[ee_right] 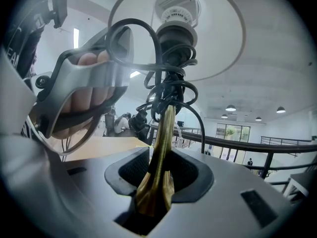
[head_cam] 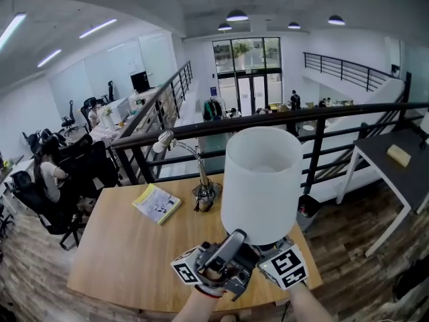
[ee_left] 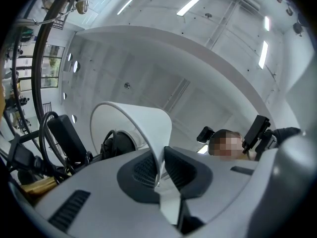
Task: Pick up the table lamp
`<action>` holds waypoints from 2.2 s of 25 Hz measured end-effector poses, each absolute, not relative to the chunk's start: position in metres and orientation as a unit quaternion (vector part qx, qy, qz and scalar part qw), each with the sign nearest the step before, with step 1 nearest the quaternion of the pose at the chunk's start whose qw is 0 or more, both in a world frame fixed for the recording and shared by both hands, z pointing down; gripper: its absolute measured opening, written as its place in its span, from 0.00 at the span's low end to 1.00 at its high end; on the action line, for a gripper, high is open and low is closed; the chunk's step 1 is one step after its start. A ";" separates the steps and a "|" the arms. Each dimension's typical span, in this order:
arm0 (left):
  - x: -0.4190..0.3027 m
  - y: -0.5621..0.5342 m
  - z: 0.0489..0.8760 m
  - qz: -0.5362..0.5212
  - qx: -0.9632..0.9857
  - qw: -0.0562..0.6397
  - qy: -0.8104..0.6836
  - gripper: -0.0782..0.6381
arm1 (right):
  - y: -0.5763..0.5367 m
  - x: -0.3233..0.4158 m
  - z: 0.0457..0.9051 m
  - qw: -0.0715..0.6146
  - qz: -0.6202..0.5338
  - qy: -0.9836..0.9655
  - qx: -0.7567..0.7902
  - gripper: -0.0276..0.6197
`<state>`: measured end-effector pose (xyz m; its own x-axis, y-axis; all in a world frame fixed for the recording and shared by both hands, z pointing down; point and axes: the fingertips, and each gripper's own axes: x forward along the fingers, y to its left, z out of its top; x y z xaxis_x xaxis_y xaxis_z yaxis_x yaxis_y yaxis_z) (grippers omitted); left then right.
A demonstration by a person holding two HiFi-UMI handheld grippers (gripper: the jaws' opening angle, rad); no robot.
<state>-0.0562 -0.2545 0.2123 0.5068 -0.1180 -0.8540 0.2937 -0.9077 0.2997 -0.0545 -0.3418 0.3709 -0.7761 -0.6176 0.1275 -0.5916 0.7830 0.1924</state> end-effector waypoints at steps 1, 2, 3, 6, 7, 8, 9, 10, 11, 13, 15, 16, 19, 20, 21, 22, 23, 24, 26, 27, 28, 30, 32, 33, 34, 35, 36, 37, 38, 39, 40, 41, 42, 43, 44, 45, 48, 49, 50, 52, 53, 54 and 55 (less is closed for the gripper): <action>-0.057 -0.255 0.209 -0.496 0.841 0.209 0.052 0.16 | -0.343 -0.054 0.369 0.094 -0.070 -0.940 0.321 0.25; -0.057 -0.255 0.206 -0.496 0.841 0.207 0.052 0.16 | -0.343 -0.055 0.366 0.095 -0.070 -0.940 0.320 0.25; -0.058 -0.255 0.203 -0.496 0.842 0.204 0.050 0.16 | -0.343 -0.055 0.364 0.096 -0.070 -0.940 0.319 0.25; -0.062 -0.255 0.196 -0.496 0.844 0.197 0.049 0.16 | -0.342 -0.060 0.354 0.093 -0.074 -0.942 0.313 0.25; -0.063 -0.255 0.194 -0.496 0.845 0.195 0.049 0.16 | -0.342 -0.062 0.350 0.090 -0.075 -0.943 0.311 0.25; -0.064 -0.255 0.193 -0.495 0.845 0.194 0.049 0.16 | -0.341 -0.064 0.348 0.089 -0.076 -0.944 0.310 0.25; -0.064 -0.255 0.191 -0.494 0.846 0.194 0.048 0.16 | -0.341 -0.064 0.346 0.087 -0.076 -0.944 0.309 0.25; -0.065 -0.255 0.190 -0.493 0.847 0.193 0.048 0.16 | -0.342 -0.065 0.345 0.086 -0.075 -0.944 0.309 0.25; -0.065 -0.255 0.189 -0.492 0.848 0.192 0.047 0.16 | -0.342 -0.066 0.343 0.084 -0.075 -0.944 0.310 0.25; -0.067 -0.255 0.188 -0.490 0.849 0.190 0.044 0.16 | -0.342 -0.069 0.342 0.083 -0.074 -0.944 0.310 0.25; -0.069 -0.254 0.187 -0.491 0.849 0.191 0.043 0.16 | -0.342 -0.071 0.344 0.086 -0.073 -0.944 0.308 0.25; -0.070 -0.254 0.187 -0.492 0.848 0.193 0.045 0.16 | -0.342 -0.072 0.344 0.088 -0.073 -0.945 0.307 0.25; -0.072 -0.251 0.185 -0.493 0.847 0.195 0.045 0.16 | -0.340 -0.076 0.344 0.089 -0.073 -0.946 0.304 0.25; -0.073 -0.250 0.184 -0.491 0.848 0.193 0.044 0.16 | -0.339 -0.077 0.344 0.088 -0.074 -0.946 0.304 0.25; -0.074 -0.248 0.183 -0.490 0.850 0.189 0.043 0.16 | -0.338 -0.079 0.343 0.087 -0.074 -0.946 0.303 0.25; -0.075 -0.247 0.182 -0.488 0.852 0.186 0.041 0.16 | -0.337 -0.081 0.342 0.086 -0.075 -0.947 0.301 0.25; -0.076 -0.246 0.182 -0.487 0.853 0.183 0.038 0.16 | -0.336 -0.084 0.341 0.084 -0.076 -0.947 0.300 0.25; -0.078 -0.244 0.183 -0.486 0.854 0.182 0.036 0.15 | -0.334 -0.086 0.340 0.082 -0.077 -0.948 0.299 0.25; -0.080 -0.241 0.184 -0.487 0.853 0.182 0.034 0.15 | -0.331 -0.089 0.340 0.082 -0.077 -0.948 0.297 0.25; -0.081 -0.239 0.185 -0.489 0.852 0.185 0.034 0.15 | -0.329 -0.090 0.342 0.084 -0.077 -0.948 0.296 0.25; -0.082 -0.237 0.185 -0.491 0.850 0.187 0.035 0.15 | -0.327 -0.090 0.344 0.086 -0.075 -0.948 0.296 0.25; -0.084 -0.234 0.186 -0.493 0.849 0.188 0.035 0.15 | -0.323 -0.092 0.344 0.087 -0.075 -0.949 0.295 0.25; -0.085 -0.229 0.187 -0.492 0.851 0.183 0.031 0.15 | -0.318 -0.094 0.344 0.087 -0.076 -0.949 0.294 0.25; -0.085 -0.226 0.188 -0.491 0.851 0.182 0.030 0.15 | -0.315 -0.093 0.344 0.087 -0.076 -0.949 0.294 0.25; -0.084 -0.223 0.189 -0.491 0.852 0.182 0.029 0.15 | -0.312 -0.093 0.346 0.088 -0.076 -0.949 0.293 0.25; -0.083 -0.220 0.191 -0.491 0.851 0.182 0.028 0.15 | -0.308 -0.092 0.348 0.088 -0.076 -0.949 0.293 0.25; -0.082 -0.217 0.192 -0.492 0.851 0.183 0.027 0.15 | -0.305 -0.092 0.350 0.089 -0.075 -0.949 0.292 0.25; -0.082 -0.213 0.194 -0.493 0.850 0.185 0.028 0.15 | -0.302 -0.091 0.351 0.090 -0.075 -0.949 0.292 0.25; -0.081 -0.210 0.196 -0.495 0.848 0.187 0.028 0.15 | -0.298 -0.090 0.353 0.091 -0.076 -0.949 0.291 0.25; -0.081 -0.206 0.197 -0.496 0.847 0.189 0.028 0.15 | -0.294 -0.089 0.354 0.092 -0.076 -0.949 0.291 0.25; -0.080 -0.202 0.198 -0.496 0.847 0.189 0.027 0.15 | -0.290 -0.088 0.355 0.093 -0.075 -0.949 0.290 0.25; -0.079 -0.198 0.199 -0.495 0.848 0.188 0.025 0.15 | -0.285 -0.088 0.357 0.094 -0.074 -0.950 0.290 0.25; -0.079 -0.194 0.200 -0.495 0.848 0.187 0.023 0.15 | -0.281 -0.087 0.358 0.095 -0.073 -0.950 0.289 0.25; -0.078 -0.189 0.201 -0.495 0.848 0.187 0.022 0.15 | -0.276 -0.087 0.360 0.096 -0.072 -0.950 0.287 0.25; -0.077 -0.185 0.202 -0.495 0.848 0.187 0.021 0.15 | -0.272 -0.087 0.361 0.096 -0.071 -0.951 0.286 0.25; -0.076 -0.180 0.203 -0.496 0.848 0.187 0.019 0.15 | -0.267 -0.086 0.362 0.097 -0.071 -0.951 0.284 0.25; -0.074 -0.165 0.208 -0.501 0.845 0.185 0.013 0.15 | -0.249 -0.084 0.367 0.099 -0.070 -0.954 0.276 0.25; -0.074 -0.159 0.210 -0.503 0.844 0.185 0.011 0.15 | -0.243 -0.084 0.370 0.099 -0.070 -0.954 0.274 0.25; -0.074 -0.153 0.213 -0.503 0.844 0.185 0.009 0.15 | -0.237 -0.084 0.373 0.100 -0.070 -0.955 0.272 0.25; -0.075 -0.146 0.219 -0.502 0.844 0.187 0.004 0.15 | -0.229 -0.086 0.380 0.101 -0.070 -0.955 0.269 0.25; -0.076 -0.143 0.222 -0.502 0.844 0.189 0.001 0.15 | -0.225 -0.087 0.383 0.102 -0.068 -0.956 0.267 0.25; -0.078 -0.142 0.224 -0.502 0.843 0.191 -0.003 0.15 | -0.223 -0.089 0.387 0.103 -0.065 -0.957 0.264 0.25; -0.079 -0.142 0.227 -0.503 0.842 0.194 -0.006 0.15 | -0.221 -0.092 0.391 0.104 -0.063 -0.957 0.262 0.25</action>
<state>-0.0795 -0.1421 0.2272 0.4941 -0.2047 -0.8450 0.1849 -0.9249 0.3322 -0.0917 -0.2213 0.3906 -0.8409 -0.5148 0.1669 -0.4886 0.8548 0.1748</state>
